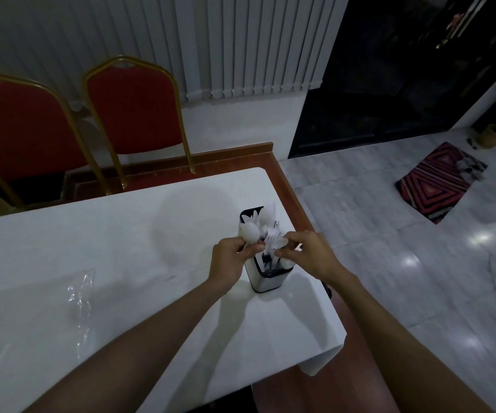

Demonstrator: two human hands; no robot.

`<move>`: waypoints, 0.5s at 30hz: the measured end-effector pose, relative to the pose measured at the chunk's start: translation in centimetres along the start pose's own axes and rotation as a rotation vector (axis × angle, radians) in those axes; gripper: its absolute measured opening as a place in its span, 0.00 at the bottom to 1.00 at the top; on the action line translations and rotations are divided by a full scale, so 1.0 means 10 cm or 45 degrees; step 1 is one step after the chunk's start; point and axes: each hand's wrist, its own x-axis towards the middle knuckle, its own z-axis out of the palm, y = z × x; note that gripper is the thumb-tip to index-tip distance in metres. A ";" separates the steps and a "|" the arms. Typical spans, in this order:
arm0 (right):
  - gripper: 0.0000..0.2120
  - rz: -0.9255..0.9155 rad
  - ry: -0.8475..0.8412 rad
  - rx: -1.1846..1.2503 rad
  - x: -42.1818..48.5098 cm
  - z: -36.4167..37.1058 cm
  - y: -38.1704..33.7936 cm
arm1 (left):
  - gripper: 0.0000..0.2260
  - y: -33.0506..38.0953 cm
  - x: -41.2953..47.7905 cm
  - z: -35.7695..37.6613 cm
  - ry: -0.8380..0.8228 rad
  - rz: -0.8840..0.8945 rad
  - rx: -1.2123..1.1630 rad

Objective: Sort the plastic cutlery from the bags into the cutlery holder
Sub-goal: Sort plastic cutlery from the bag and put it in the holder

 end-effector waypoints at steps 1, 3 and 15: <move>0.06 0.008 -0.007 -0.016 -0.02 0.01 0.01 | 0.07 0.01 -0.01 0.00 0.002 0.003 0.009; 0.11 0.022 0.026 -0.015 -0.05 0.00 -0.02 | 0.07 0.01 -0.02 0.01 0.000 0.003 0.017; 0.06 -0.101 0.252 0.336 0.03 0.01 -0.36 | 0.10 0.10 -0.02 0.03 0.015 0.140 0.200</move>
